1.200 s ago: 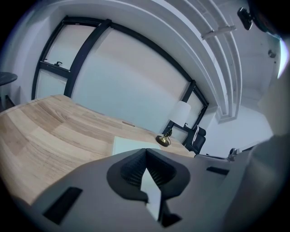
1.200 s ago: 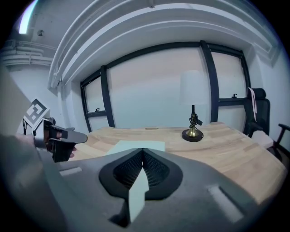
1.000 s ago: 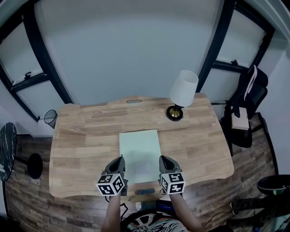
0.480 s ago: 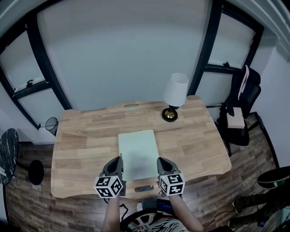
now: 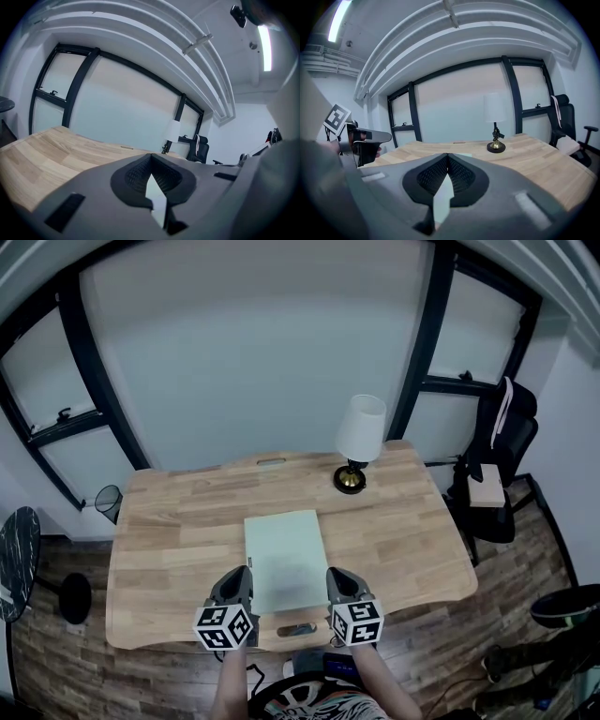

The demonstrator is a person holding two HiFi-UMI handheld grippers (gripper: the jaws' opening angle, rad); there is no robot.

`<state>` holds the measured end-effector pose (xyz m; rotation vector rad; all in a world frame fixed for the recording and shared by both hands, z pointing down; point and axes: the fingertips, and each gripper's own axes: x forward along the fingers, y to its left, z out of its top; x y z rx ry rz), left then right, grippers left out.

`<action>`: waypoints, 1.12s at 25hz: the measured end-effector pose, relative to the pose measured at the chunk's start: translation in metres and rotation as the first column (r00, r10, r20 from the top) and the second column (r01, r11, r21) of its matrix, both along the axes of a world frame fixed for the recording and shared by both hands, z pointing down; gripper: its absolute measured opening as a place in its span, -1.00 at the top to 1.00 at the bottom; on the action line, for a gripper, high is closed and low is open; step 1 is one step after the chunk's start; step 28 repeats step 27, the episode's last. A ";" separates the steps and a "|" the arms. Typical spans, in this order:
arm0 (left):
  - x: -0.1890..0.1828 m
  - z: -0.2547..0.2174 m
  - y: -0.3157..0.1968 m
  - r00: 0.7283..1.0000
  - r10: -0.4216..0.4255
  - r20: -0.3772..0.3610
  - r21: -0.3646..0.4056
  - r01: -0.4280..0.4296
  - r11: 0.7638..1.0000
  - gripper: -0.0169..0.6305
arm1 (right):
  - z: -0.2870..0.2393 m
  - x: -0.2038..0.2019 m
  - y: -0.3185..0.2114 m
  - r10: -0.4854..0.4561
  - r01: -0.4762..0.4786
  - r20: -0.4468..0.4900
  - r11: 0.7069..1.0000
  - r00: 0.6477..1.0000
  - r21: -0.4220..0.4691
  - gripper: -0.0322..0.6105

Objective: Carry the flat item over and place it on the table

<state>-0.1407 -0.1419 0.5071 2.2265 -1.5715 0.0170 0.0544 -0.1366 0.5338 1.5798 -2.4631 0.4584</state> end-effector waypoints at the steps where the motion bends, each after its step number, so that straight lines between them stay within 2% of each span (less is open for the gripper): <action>1: 0.000 0.001 0.000 1.000 -0.001 0.002 -0.002 0.001 1.000 0.93 | 0.001 0.000 0.000 -0.001 0.001 -0.002 1.000 1.000 -0.002 0.88; 5: 0.002 0.002 0.001 1.000 -0.006 0.013 -0.004 0.006 1.000 0.93 | 0.003 0.002 0.001 -0.004 0.004 0.000 1.000 1.000 -0.008 0.88; 10: 0.002 0.000 0.001 0.998 -0.020 0.065 0.026 0.018 0.999 0.93 | 0.006 0.001 0.005 -0.009 0.009 0.004 1.000 1.000 -0.009 0.88; 15: 0.002 0.000 0.002 0.999 -0.015 0.037 0.013 0.014 1.000 0.93 | 0.008 0.005 0.005 -0.002 0.002 0.005 1.000 1.000 -0.019 0.88; 28: 0.000 0.005 -0.005 1.000 -0.006 0.027 0.000 0.006 1.000 0.93 | 0.007 0.007 -0.001 0.008 -0.008 0.002 1.000 1.000 -0.017 0.88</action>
